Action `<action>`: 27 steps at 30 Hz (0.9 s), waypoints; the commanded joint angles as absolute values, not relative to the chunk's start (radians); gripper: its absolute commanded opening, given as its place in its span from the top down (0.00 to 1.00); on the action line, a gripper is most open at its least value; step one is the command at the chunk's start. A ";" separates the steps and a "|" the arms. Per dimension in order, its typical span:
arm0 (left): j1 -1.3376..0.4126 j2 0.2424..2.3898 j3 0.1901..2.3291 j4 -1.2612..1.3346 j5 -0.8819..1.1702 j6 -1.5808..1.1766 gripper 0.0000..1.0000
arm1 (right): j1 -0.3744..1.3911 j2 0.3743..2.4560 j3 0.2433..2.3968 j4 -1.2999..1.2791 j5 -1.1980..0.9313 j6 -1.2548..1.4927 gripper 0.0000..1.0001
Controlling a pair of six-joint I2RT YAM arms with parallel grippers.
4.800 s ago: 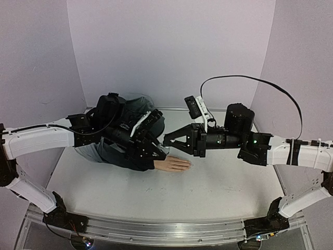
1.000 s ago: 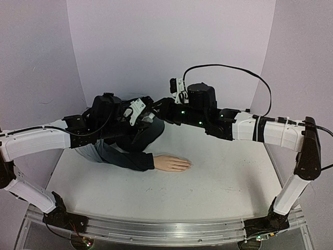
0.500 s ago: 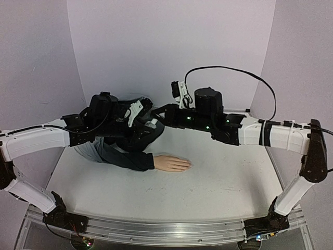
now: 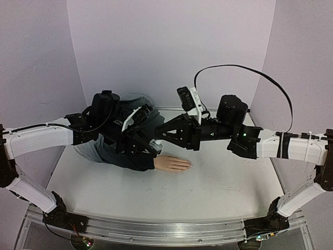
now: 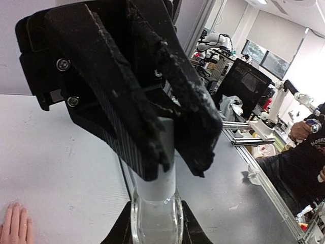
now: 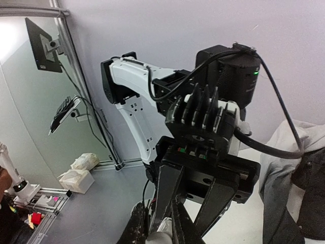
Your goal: Paint the nails
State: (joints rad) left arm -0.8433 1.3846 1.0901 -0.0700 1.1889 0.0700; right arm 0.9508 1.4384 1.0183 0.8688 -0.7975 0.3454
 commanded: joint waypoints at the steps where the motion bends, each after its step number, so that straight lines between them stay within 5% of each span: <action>1: -0.841 1.320 1.108 0.038 1.086 0.120 1.00 | 0.950 1.360 0.988 0.869 -0.586 0.349 0.96; 4: -0.842 1.290 1.077 0.038 0.743 0.138 1.00 | 0.949 1.323 1.003 0.729 -0.293 0.374 0.43; 7: -0.842 1.281 1.064 0.035 0.292 0.137 1.00 | 0.949 1.305 1.018 0.628 0.009 0.478 0.19; 10: -0.841 1.269 1.054 0.032 0.058 0.129 1.00 | 0.949 1.337 1.040 0.618 0.131 0.607 0.11; 17: -0.848 1.258 1.049 0.028 0.031 0.149 1.00 | 0.951 1.554 1.279 0.597 -0.033 0.706 0.14; 23: -0.859 1.261 1.049 0.024 0.028 0.165 1.00 | 0.950 1.666 1.383 0.604 -0.065 0.745 0.48; 27: -0.862 1.267 1.050 0.020 0.029 0.169 1.00 | 0.951 1.706 1.416 0.623 -0.084 0.761 0.58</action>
